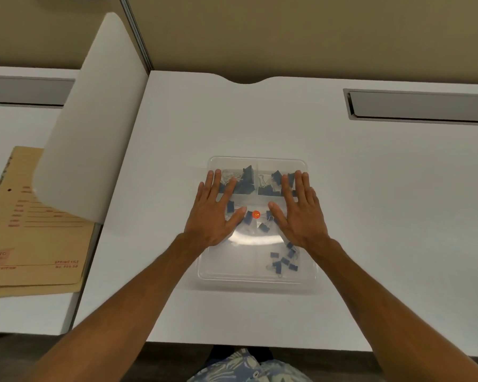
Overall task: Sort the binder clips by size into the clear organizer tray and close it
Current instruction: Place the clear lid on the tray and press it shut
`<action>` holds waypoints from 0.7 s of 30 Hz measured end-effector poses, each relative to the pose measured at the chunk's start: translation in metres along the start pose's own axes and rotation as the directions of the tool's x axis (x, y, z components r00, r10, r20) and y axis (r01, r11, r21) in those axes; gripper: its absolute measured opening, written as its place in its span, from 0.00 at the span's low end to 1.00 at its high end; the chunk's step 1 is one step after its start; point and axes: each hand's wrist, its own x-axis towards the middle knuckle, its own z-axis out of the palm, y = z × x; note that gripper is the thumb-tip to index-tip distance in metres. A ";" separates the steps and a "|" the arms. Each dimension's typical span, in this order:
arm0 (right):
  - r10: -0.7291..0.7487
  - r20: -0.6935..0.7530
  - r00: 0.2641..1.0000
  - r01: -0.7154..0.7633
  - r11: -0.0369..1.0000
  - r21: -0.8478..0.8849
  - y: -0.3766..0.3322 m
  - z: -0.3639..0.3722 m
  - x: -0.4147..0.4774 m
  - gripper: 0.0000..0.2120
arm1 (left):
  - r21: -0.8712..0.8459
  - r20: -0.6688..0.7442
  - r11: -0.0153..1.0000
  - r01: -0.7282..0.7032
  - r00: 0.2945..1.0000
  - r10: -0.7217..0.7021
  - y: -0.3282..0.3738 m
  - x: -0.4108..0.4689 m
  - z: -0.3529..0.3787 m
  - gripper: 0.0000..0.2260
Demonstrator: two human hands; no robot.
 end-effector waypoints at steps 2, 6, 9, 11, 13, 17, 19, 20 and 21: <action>0.009 0.032 0.999 -0.009 1.000 -0.010 0.000 -0.001 0.002 0.38 | 0.023 0.011 1.000 0.011 1.000 -0.011 0.000 0.001 -0.001 0.40; 0.020 0.013 1.000 -0.019 1.000 -0.025 0.000 -0.006 0.005 0.42 | 0.048 0.026 0.999 0.026 0.999 -0.027 0.001 0.003 -0.007 0.42; 0.001 -0.035 0.999 -0.003 0.998 -0.055 0.001 -0.012 0.015 0.40 | 0.047 -0.010 0.998 0.030 1.000 -0.029 0.000 0.009 -0.012 0.41; -0.044 -0.040 0.998 0.040 0.995 -0.086 0.002 -0.015 0.028 0.39 | 0.065 -0.025 0.998 0.011 1.000 -0.009 0.000 0.022 -0.016 0.40; -0.090 -0.020 0.996 0.087 0.991 -0.100 0.003 -0.018 0.046 0.39 | 0.083 -0.013 0.996 -0.014 1.000 0.015 -0.002 0.039 -0.021 0.40; -0.115 0.025 0.993 0.117 0.988 -0.099 0.001 -0.016 0.069 0.40 | 0.125 0.039 0.992 -0.033 0.999 0.028 -0.008 0.062 -0.019 0.43; -0.104 0.028 0.994 0.107 0.987 -0.117 0.001 -0.011 0.070 0.40 | 0.093 0.032 0.995 -0.027 0.999 0.024 -0.011 0.065 -0.012 0.42; -0.100 0.021 0.995 0.102 0.986 -0.133 0.000 -0.009 0.069 0.40 | 0.082 0.020 0.996 -0.026 1.000 0.024 -0.012 0.065 -0.009 0.41; -0.097 0.020 0.995 0.099 0.984 -0.147 0.000 -0.008 0.069 0.40 | 0.075 0.010 0.997 -0.025 1.000 0.025 -0.013 0.065 -0.007 0.40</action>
